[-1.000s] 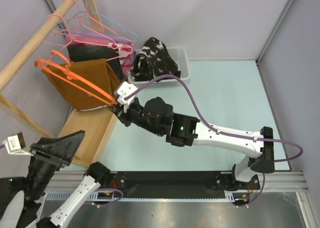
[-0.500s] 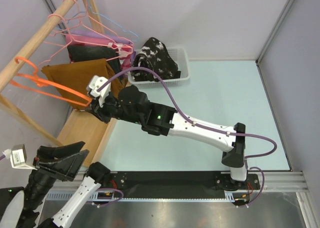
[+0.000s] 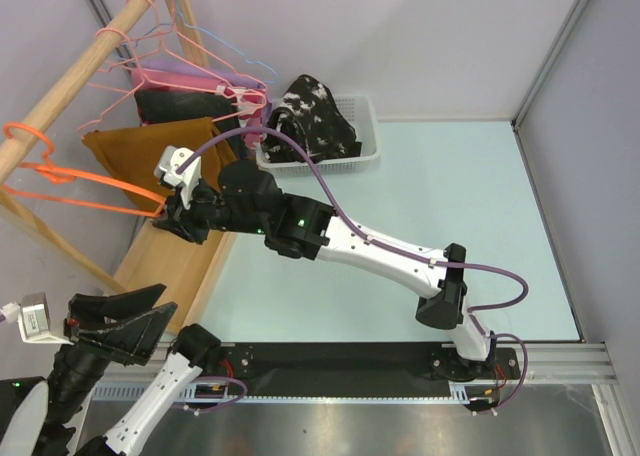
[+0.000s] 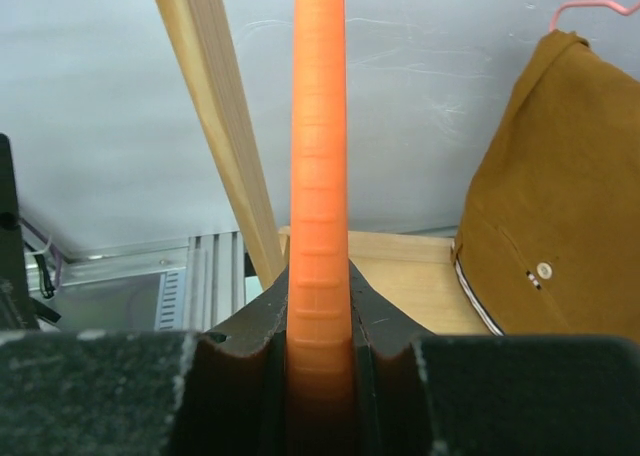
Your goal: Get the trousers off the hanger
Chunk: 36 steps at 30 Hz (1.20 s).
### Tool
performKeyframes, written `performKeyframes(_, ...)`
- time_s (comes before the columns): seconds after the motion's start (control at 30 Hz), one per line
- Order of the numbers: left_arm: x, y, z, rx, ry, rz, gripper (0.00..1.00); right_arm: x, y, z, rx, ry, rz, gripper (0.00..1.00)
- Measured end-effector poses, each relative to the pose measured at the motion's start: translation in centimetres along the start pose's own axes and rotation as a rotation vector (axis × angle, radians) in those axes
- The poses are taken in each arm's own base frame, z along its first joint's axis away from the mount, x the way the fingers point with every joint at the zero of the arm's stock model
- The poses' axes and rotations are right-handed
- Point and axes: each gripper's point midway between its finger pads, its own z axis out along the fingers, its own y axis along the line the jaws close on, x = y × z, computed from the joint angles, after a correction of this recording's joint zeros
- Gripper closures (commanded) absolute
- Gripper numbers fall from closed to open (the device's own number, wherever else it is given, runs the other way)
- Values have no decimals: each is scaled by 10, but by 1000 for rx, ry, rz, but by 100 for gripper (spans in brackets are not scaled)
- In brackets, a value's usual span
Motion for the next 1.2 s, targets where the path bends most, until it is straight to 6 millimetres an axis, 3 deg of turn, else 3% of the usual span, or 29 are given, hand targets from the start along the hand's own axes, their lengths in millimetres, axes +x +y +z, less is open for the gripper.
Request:
performKeyframes(0.6,-11,-10,-8,33,-31,18,19,7,12,11,-74,13,22,100)
performKeyframes(0.87,-21,-18,-15,60,-61,19,19,11,5,16,-64,29,45,100)
performKeyframes(1.2,-23,-22,-14,79,-68,20,19,11,-2,5,-59,77,12,100)
